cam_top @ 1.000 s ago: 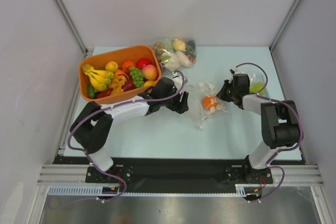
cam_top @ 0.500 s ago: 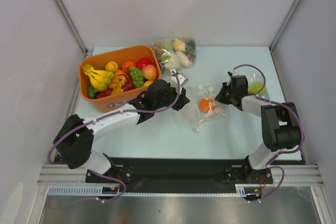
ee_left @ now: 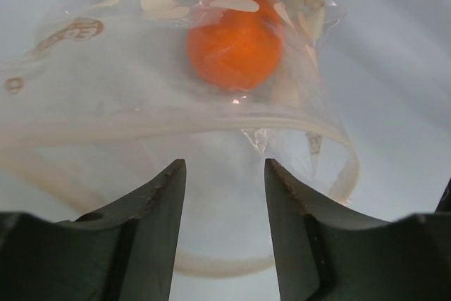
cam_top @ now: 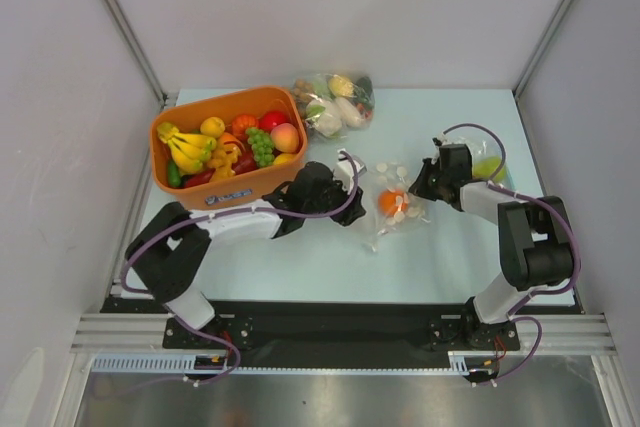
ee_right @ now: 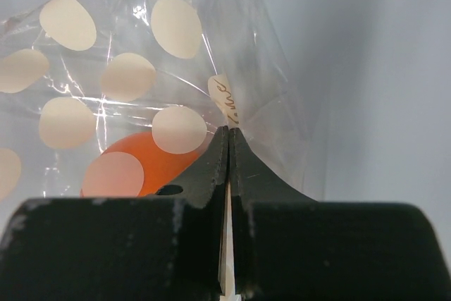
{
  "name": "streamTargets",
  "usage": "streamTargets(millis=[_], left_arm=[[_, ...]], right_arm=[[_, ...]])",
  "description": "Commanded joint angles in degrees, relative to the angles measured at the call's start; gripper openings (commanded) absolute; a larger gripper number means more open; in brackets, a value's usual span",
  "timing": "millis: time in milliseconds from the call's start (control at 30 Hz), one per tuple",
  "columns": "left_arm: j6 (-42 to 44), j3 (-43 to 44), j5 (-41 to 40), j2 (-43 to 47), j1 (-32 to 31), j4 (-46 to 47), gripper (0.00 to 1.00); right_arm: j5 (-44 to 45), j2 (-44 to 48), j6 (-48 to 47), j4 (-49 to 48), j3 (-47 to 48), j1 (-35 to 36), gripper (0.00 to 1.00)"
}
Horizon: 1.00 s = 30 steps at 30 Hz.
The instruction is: Open the zip-top bag and remove the fake food
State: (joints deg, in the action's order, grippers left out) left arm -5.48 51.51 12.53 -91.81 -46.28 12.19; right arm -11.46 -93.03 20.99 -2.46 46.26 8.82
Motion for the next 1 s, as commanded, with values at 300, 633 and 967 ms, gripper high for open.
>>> streamTargets(millis=[300,633,967], left_arm=[[-3.31,6.5,5.57,-11.54,-1.0,9.87,0.62],[-4.9,9.31,9.88,-16.64,-1.0,13.3,0.68],[-3.23,10.45,7.06,-17.96,-1.35,12.51,0.75]], right_arm=[[-0.75,1.72,0.01,2.02,-0.03,2.86,0.0],[-1.02,0.92,-0.25,2.2,-0.38,5.15,0.0],[-4.35,2.24,-0.69,3.78,-0.56,6.03,0.0]])
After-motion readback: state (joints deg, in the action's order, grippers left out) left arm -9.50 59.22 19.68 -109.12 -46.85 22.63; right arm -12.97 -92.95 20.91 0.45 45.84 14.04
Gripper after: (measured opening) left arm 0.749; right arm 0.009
